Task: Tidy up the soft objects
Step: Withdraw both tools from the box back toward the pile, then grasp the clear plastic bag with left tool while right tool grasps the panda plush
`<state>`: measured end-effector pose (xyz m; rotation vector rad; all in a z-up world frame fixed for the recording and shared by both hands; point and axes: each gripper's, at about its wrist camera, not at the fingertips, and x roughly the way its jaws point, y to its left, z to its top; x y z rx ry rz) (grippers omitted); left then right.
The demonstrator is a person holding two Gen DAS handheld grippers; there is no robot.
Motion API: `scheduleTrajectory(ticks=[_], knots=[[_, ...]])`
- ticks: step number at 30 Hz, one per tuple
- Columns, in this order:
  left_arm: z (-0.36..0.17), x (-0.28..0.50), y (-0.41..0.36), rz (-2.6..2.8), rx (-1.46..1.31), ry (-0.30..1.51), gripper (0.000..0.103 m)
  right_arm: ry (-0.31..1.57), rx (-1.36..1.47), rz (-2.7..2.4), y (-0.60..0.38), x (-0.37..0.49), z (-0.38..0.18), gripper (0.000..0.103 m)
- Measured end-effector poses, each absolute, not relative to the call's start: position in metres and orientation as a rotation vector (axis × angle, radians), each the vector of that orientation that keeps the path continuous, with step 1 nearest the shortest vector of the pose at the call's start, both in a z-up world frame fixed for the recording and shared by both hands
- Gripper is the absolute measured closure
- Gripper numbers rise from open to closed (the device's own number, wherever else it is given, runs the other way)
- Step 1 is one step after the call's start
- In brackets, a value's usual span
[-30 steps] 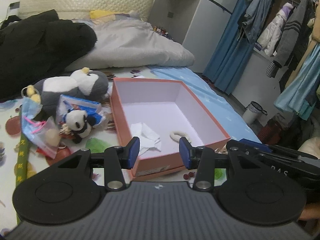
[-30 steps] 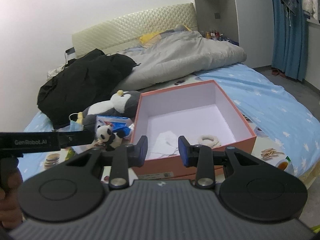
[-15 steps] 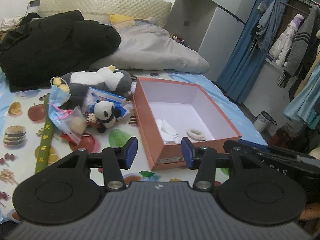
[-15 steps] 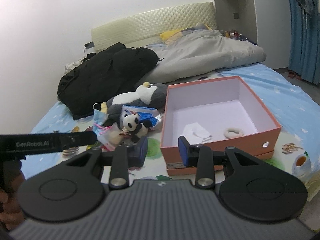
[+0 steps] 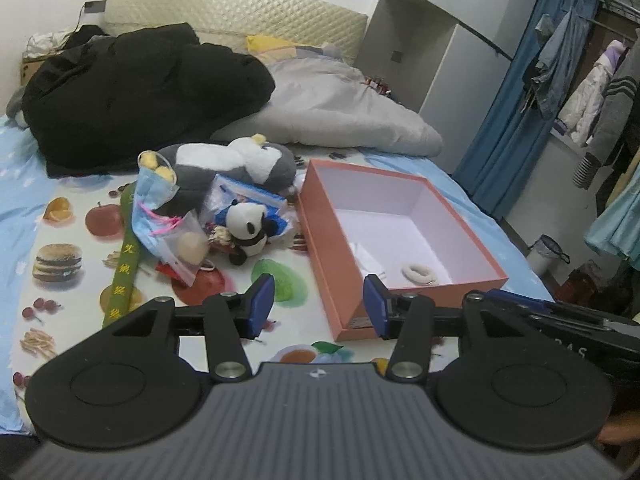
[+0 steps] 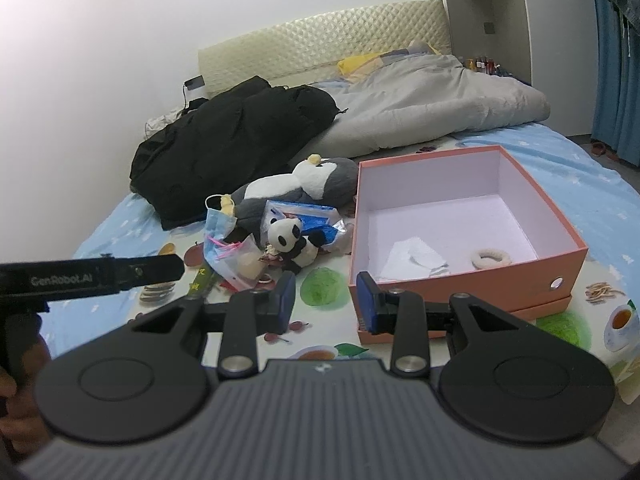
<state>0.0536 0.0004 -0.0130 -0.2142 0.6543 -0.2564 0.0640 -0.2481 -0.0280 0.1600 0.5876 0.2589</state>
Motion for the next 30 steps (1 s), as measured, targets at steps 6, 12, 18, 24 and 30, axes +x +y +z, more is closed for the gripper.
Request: scheduleTrajectory(ticks=[6,12,18,24,30], knots=[[-0.028,0.063,0.007,-0.223,-0.195,0.684,0.048,0.628,0.159,0.277,-0.242,0.074,-0.04,0.066],[-0.043,0.086,0.01,-0.208,-0.17,0.714,0.048,0.648,0.17,0.277,-0.236,0.095,-0.047,0.066],[-0.062,0.123,0.019,-0.18,-0.177,0.757,0.048,0.663,0.185,0.274,-0.231,0.125,-0.052,0.066],[-0.081,0.16,0.025,-0.166,-0.146,0.788,0.041,0.685,0.187,0.282,-0.224,0.155,-0.059,0.066],[-0.108,0.204,0.037,-0.149,-0.117,0.811,0.039,0.698,0.192,0.312,-0.209,0.198,-0.066,0.066]])
